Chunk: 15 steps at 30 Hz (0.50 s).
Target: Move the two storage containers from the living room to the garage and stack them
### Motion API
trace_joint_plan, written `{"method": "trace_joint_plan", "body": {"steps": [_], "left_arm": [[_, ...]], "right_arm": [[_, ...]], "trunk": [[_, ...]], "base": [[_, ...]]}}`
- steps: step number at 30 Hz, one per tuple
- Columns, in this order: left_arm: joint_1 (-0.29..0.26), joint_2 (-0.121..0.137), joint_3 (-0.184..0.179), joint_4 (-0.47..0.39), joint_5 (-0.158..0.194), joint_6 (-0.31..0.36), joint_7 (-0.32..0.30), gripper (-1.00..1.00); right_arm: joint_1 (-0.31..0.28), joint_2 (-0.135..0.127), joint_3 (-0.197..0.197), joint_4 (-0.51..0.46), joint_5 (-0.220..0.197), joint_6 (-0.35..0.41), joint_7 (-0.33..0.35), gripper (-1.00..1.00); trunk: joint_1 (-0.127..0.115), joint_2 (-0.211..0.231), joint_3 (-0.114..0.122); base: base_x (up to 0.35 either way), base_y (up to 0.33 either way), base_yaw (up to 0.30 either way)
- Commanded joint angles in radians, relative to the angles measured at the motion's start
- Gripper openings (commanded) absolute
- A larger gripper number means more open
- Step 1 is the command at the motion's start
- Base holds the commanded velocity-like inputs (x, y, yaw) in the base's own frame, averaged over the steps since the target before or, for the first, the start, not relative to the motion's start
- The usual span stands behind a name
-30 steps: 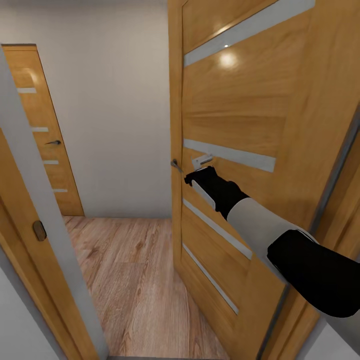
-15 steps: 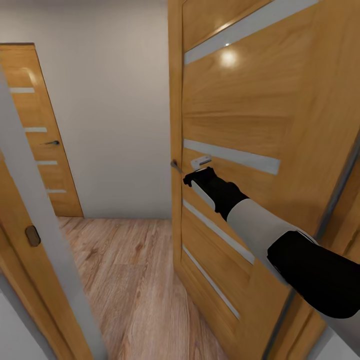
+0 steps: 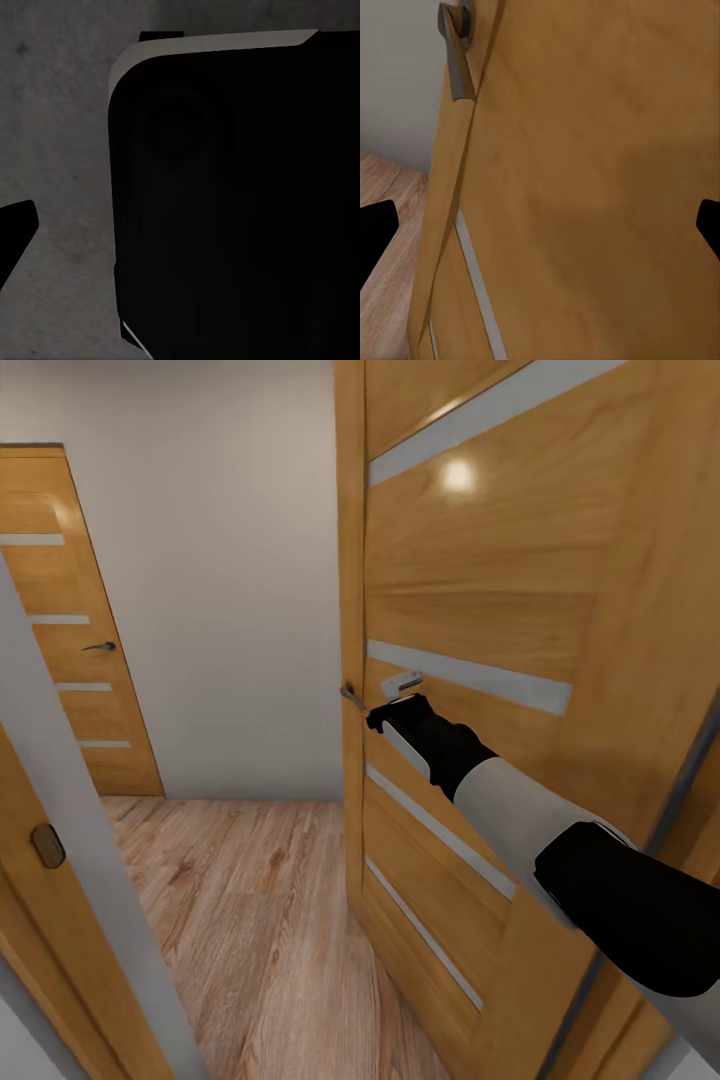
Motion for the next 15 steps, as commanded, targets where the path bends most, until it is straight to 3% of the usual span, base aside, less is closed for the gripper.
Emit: {"method": "trace_joint_plan", "body": {"steps": [1, 7, 15], "left_arm": [[0.0, 0.0, 0.001, 0.0, 0.0, -0.001, 0.0, 1.0], [0.0, -0.001, 0.001, 0.0, -0.001, -0.001, 0.0, 1.0], [0.0, -0.001, 0.001, 0.0, -0.002, -0.001, 0.0, 1.0]], "right_arm": [[-0.001, 0.0, 0.005, 0.0, -0.01, 0.002, -0.009, 1.0], [-0.001, 0.0, 0.007, 0.0, -0.01, 0.002, -0.009, 1.0], [-0.001, 0.0, 0.007, 0.0, -0.01, 0.002, -0.01, 1.0]], "trunk": [[0.0, -0.001, -0.001], [0.0, -0.001, -0.001], [0.0, -0.001, -0.001]], "base": [[0.001, 0.028, 0.0], [0.0, 0.136, 0.0], [0.0, 0.017, 0.0]]}}
